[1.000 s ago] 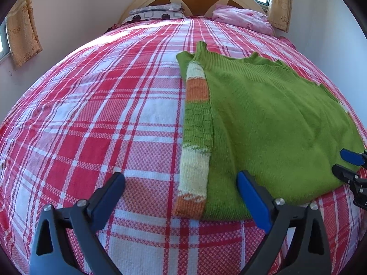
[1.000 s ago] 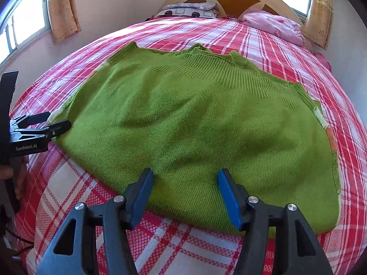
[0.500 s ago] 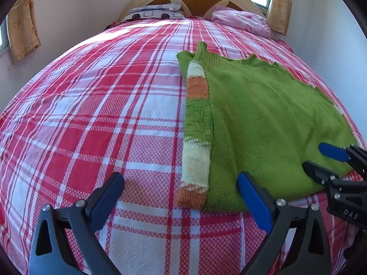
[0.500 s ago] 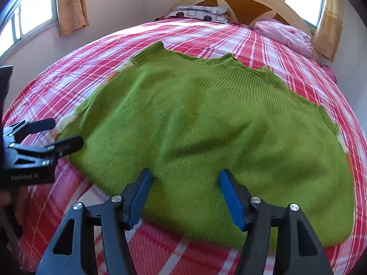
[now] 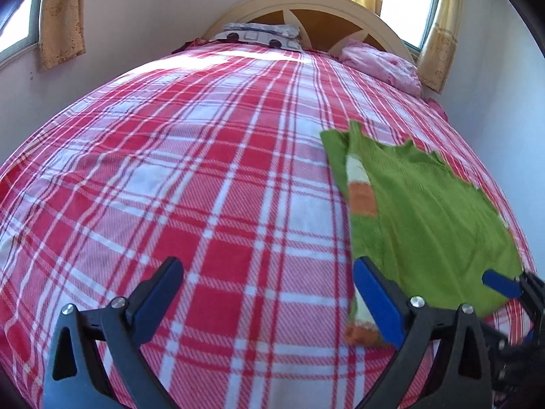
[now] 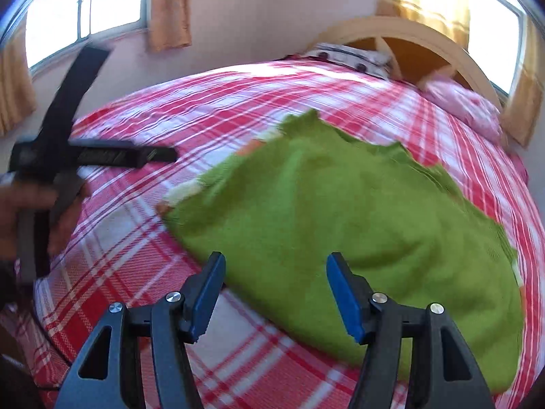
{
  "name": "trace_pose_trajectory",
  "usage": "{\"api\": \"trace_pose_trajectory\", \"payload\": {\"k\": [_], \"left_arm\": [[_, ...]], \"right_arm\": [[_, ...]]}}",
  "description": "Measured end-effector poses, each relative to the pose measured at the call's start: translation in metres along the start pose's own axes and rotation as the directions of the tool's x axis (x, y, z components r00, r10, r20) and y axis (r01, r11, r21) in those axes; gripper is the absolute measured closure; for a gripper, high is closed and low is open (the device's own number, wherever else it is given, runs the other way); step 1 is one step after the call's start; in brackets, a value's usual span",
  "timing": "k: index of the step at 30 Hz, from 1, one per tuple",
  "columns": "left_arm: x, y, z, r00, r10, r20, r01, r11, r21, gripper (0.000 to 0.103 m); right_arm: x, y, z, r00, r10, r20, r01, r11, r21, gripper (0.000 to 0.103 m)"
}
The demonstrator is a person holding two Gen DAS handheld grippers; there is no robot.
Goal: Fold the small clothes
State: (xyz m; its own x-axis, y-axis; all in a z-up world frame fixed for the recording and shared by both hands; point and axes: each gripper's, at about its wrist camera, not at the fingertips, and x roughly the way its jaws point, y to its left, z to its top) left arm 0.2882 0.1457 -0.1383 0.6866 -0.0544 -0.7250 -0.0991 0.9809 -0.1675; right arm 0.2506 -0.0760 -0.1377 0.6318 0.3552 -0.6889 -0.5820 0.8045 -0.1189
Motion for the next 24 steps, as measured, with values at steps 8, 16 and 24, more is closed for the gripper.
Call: {"api": "trace_pose_trajectory", "payload": {"k": [8, 16, 24], "left_arm": [[0.038, 0.010, 0.043, 0.980, -0.198, -0.001, 0.197, 0.977, -0.088, 0.002], [0.074, -0.023, 0.059, 0.916, -0.393, -0.078, 0.387, 0.918, -0.087, 0.002], [0.114, -0.048, 0.081, 0.918, -0.367, -0.147, 0.366, 0.930, -0.034, 0.016]], "right_arm": [[0.024, 0.066, 0.011, 1.000, -0.011, 0.005, 0.012, 0.979, -0.205, 0.040], [0.041, 0.078, 0.013, 0.995, -0.096, -0.014, 0.090, 0.967, -0.238, 0.043], [0.048, 0.075, 0.017, 0.996, -0.084, -0.032, 0.075, 0.971, -0.226, 0.065]]}}
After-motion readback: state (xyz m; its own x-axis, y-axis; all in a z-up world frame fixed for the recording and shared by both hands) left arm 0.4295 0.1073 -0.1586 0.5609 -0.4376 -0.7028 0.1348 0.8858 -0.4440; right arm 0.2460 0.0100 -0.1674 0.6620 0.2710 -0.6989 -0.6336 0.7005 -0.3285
